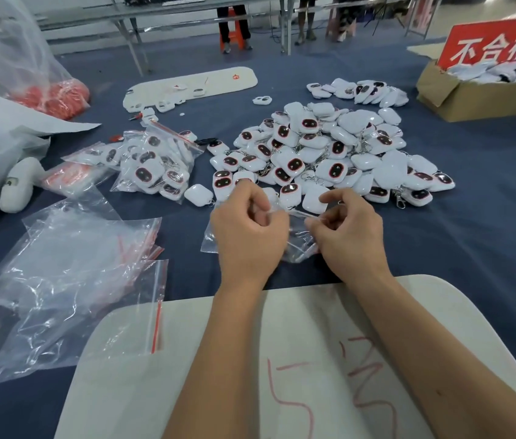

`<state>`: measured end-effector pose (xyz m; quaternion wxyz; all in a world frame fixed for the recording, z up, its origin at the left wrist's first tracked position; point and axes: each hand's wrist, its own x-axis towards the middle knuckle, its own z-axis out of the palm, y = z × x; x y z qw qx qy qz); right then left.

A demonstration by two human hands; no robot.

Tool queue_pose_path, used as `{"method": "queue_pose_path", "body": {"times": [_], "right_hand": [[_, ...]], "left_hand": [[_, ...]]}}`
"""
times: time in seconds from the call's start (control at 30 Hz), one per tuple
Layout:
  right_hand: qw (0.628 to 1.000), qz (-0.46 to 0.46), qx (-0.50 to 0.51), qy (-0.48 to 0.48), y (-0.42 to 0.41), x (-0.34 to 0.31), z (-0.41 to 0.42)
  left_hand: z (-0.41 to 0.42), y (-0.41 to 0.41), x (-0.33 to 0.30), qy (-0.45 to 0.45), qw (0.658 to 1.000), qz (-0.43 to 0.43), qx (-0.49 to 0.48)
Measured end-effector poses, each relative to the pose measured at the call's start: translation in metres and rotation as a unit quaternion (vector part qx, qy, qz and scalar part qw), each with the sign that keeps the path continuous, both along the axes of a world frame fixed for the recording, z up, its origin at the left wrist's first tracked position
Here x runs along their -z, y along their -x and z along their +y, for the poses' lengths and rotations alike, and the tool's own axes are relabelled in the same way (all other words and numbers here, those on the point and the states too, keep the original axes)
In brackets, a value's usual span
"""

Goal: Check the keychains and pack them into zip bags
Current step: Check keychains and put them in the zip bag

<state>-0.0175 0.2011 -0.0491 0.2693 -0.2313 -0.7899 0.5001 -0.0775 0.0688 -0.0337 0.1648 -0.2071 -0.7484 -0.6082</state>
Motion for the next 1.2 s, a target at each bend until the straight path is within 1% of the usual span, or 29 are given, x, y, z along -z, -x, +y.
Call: {"method": "queue_pose_path", "body": {"times": [0.07,0.17,0.27,0.37,0.47,0.57,0.63,0.73,0.8,0.83,0.87,0.93,0.97,1.03,1.1,1.13,1.2], "right_hand": [[0.999,0.008,-0.021,0.025,-0.001,-0.001,-0.002],[0.995,0.008,-0.100,0.003,-0.002,-0.003,-0.003],[0.984,0.005,-0.176,0.014,-0.003,-0.006,-0.004],[0.978,-0.005,-0.208,0.006,-0.002,-0.008,0.000],[0.969,-0.037,-0.243,0.018,-0.002,-0.011,0.006],[0.963,-0.056,-0.258,0.052,-0.001,-0.013,0.011],[0.966,-0.045,-0.247,0.068,0.000,-0.010,0.012],[0.983,-0.027,-0.176,0.042,0.002,-0.003,0.013],[0.989,-0.003,-0.124,0.084,0.003,-0.002,0.015],[0.987,0.007,-0.116,0.115,0.002,-0.002,0.017],[0.983,0.011,-0.122,0.134,0.001,-0.004,0.018],[0.973,0.008,-0.168,0.158,-0.001,-0.008,0.020],[0.964,0.009,-0.193,0.180,-0.002,-0.010,0.019],[0.949,0.001,-0.221,0.225,-0.004,-0.014,0.018],[0.944,-0.007,-0.229,0.237,-0.006,-0.016,0.019],[0.944,-0.003,-0.230,0.235,-0.006,-0.017,0.020],[0.945,0.005,-0.225,0.236,-0.006,-0.015,0.022]], "left_hand": [[-0.004,0.000,-0.004,-0.048,0.998,0.027,-0.036],[-0.003,-0.002,-0.006,-0.088,0.993,0.053,-0.057],[0.002,-0.006,-0.007,-0.078,0.993,0.084,-0.019],[0.005,-0.009,-0.008,-0.076,0.993,0.087,0.025],[0.001,-0.008,-0.008,-0.073,0.992,0.090,0.059],[-0.001,-0.007,-0.009,-0.051,0.992,0.104,0.055],[-0.001,-0.006,-0.010,-0.044,0.992,0.112,0.046],[-0.004,-0.001,-0.010,-0.009,0.992,0.118,0.040],[-0.007,0.001,-0.011,-0.045,0.996,0.056,0.043],[-0.008,0.004,-0.011,-0.072,0.997,0.023,0.024],[-0.010,0.007,-0.011,-0.078,0.997,-0.003,-0.015],[-0.015,0.013,-0.009,-0.038,0.992,-0.050,-0.106],[-0.019,0.016,-0.008,-0.020,0.987,-0.088,-0.134],[-0.024,0.021,-0.007,-0.012,0.975,-0.172,-0.144],[-0.030,0.025,-0.004,-0.003,0.966,-0.226,-0.125],[-0.032,0.026,-0.004,0.004,0.965,-0.235,-0.120],[-0.035,0.027,-0.004,0.022,0.966,-0.226,-0.121]]}}
